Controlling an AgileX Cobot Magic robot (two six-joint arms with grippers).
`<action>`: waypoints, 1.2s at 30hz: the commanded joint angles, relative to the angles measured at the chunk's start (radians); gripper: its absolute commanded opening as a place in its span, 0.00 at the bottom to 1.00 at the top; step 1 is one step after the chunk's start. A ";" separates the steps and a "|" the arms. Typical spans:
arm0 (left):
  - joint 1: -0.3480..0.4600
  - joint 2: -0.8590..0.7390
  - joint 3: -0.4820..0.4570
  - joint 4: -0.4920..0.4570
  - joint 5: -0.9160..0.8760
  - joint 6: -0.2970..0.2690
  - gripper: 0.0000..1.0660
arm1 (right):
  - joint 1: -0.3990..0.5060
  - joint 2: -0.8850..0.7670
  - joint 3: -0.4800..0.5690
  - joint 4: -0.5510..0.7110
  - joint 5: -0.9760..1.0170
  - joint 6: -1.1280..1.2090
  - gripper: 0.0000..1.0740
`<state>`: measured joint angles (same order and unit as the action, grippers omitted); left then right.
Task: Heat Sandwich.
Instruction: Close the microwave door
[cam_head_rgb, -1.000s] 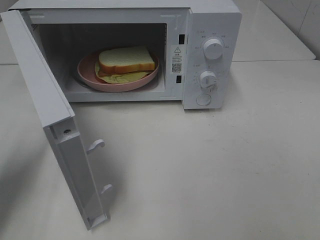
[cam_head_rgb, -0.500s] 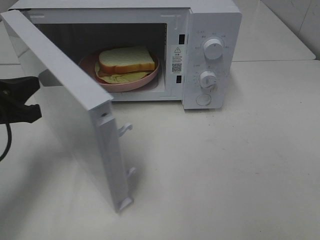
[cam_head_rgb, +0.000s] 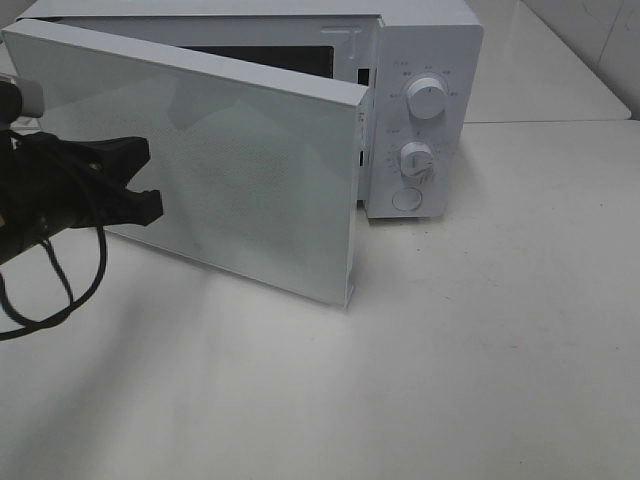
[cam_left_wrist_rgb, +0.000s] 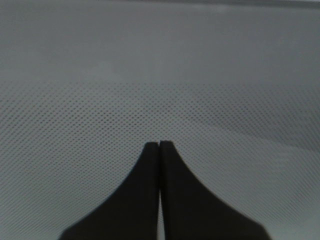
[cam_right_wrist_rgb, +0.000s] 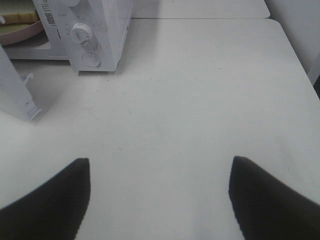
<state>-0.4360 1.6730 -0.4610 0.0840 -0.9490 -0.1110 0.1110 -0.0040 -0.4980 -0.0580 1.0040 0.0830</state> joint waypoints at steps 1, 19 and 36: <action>-0.017 0.010 -0.024 -0.026 -0.007 0.006 0.00 | -0.007 -0.028 0.000 -0.002 -0.008 -0.011 0.69; -0.176 0.238 -0.395 -0.060 0.075 0.005 0.00 | -0.007 -0.028 0.000 -0.002 -0.008 -0.011 0.69; -0.176 0.334 -0.610 -0.121 0.158 -0.006 0.00 | -0.007 -0.028 0.000 -0.002 -0.008 -0.011 0.69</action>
<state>-0.6260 2.0010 -1.0350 0.0570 -0.7990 -0.1100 0.1110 -0.0040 -0.4980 -0.0580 1.0040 0.0830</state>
